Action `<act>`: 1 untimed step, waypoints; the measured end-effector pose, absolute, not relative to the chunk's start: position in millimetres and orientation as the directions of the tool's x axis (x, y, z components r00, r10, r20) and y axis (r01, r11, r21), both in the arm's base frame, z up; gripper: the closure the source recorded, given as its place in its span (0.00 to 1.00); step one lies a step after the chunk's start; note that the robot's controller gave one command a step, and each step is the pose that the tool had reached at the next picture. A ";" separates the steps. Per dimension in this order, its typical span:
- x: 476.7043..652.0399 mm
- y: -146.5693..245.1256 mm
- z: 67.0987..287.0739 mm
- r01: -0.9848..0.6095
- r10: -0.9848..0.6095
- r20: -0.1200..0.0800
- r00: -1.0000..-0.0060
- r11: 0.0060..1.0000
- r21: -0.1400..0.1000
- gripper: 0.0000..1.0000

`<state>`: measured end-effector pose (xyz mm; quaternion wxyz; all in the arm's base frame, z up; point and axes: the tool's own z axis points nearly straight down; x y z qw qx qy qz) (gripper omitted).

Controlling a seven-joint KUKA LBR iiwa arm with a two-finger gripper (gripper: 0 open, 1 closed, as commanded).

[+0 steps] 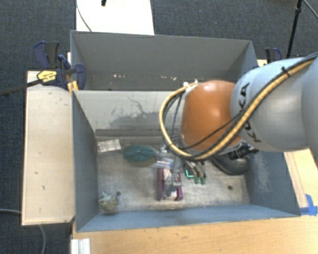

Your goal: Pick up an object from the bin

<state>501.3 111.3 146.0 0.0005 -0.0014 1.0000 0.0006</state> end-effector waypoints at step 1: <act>530.8 113.3 115.4 -0.066 -0.066 -0.013 -0.998 0.998 0.002 0.00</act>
Offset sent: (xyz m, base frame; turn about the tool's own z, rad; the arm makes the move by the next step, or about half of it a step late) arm 0.0583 0.0035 -0.0760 -0.1137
